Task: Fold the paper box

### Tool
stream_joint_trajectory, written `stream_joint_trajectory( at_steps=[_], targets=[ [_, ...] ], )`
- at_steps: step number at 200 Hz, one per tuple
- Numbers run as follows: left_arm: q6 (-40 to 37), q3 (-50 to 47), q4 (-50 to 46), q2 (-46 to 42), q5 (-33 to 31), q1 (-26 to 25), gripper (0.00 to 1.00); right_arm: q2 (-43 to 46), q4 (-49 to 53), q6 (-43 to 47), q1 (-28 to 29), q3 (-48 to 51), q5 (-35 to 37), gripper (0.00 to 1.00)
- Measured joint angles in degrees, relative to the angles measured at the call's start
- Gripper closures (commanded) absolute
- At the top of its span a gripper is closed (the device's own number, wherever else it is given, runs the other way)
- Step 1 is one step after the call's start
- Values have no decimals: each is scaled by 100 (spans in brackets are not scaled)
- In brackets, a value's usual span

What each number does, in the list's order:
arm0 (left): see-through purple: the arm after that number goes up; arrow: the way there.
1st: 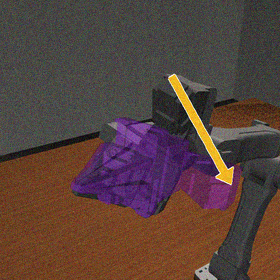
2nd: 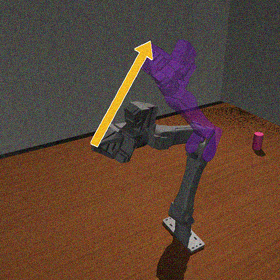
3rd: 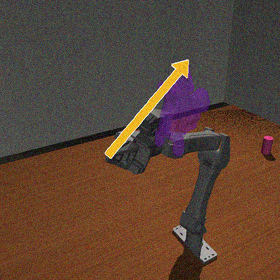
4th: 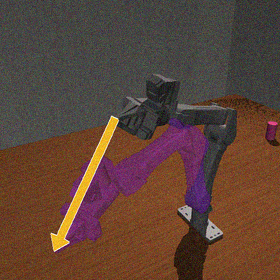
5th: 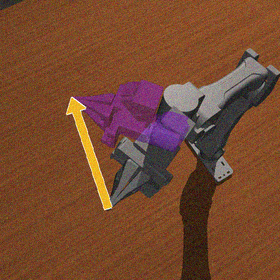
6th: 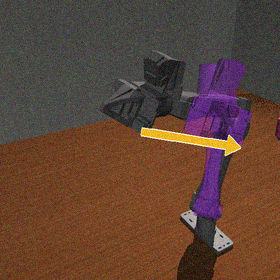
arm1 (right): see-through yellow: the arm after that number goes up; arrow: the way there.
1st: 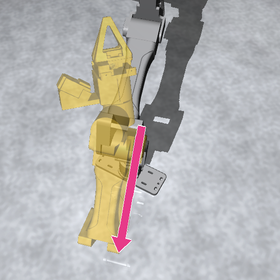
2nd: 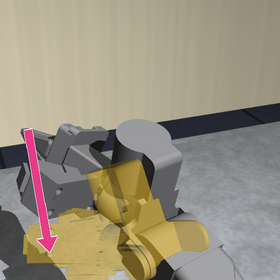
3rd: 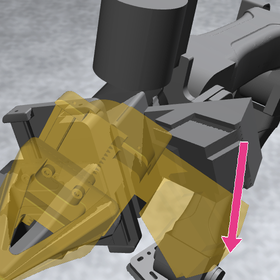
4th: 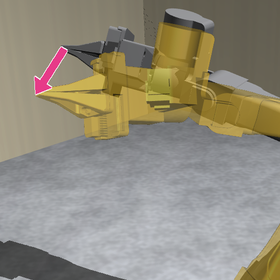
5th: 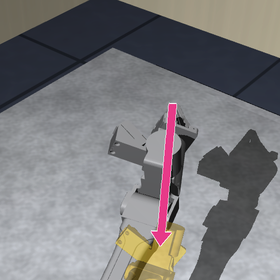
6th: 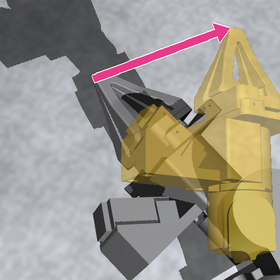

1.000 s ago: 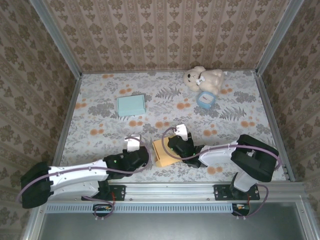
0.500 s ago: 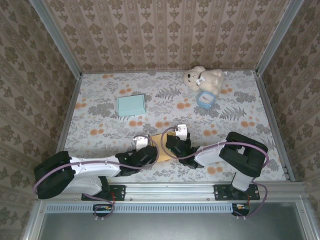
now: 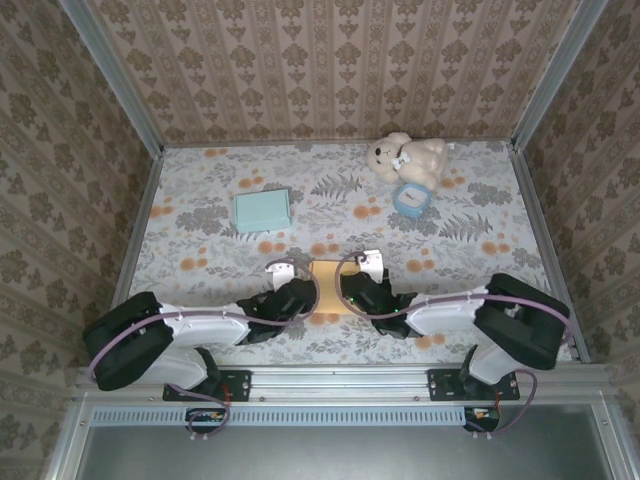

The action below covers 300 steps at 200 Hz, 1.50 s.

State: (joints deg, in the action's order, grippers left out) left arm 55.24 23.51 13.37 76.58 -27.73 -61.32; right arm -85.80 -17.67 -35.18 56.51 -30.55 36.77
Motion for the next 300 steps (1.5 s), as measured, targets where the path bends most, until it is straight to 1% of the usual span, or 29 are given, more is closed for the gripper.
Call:
stream_joint_trajectory(
  at_steps=[26,56,88,107,140,172,178,185,198,207,226,232,249,255,300],
  targets=[
    [-151,76,-11,28,96,68,63,525,304,90,-79,33,-466,32],
    [-328,201,-105,90,125,79,63,894,348,92,-400,229,-925,32],
    [-459,354,-136,243,146,129,64,804,313,92,-748,492,-1342,33],
    [-525,448,-140,352,160,142,64,619,17,98,-944,527,-1593,33],
    [-595,555,-140,487,157,205,63,417,-334,136,-1054,527,-1768,34],
    [-595,581,-306,378,221,304,58,404,-431,76,-1056,544,-1779,35],
    [-579,581,-409,282,249,302,51,404,-476,42,-1056,573,-1784,35],
    [-531,579,-507,153,273,302,47,404,-533,7,-1051,608,-1781,35],
    [-424,579,-651,-149,334,291,39,409,-651,-81,-1049,686,-1781,35],
    [-302,577,-715,-356,385,291,36,415,-719,-125,-1043,730,-1781,35],
    [4,586,-885,-627,501,273,33,439,-750,-175,-1010,756,-1781,35],
    [116,605,-988,-647,535,254,30,444,-750,-203,-997,756,-1779,35],
    [481,730,-1349,-614,603,157,28,444,-748,-247,-977,756,-1781,35],
    [608,813,-1495,-581,632,109,25,444,-748,-258,-975,756,-1781,35],
    [1386,1327,-2135,-315,717,-118,24,444,-748,-321,-922,756,-1781,35]
  ],
)
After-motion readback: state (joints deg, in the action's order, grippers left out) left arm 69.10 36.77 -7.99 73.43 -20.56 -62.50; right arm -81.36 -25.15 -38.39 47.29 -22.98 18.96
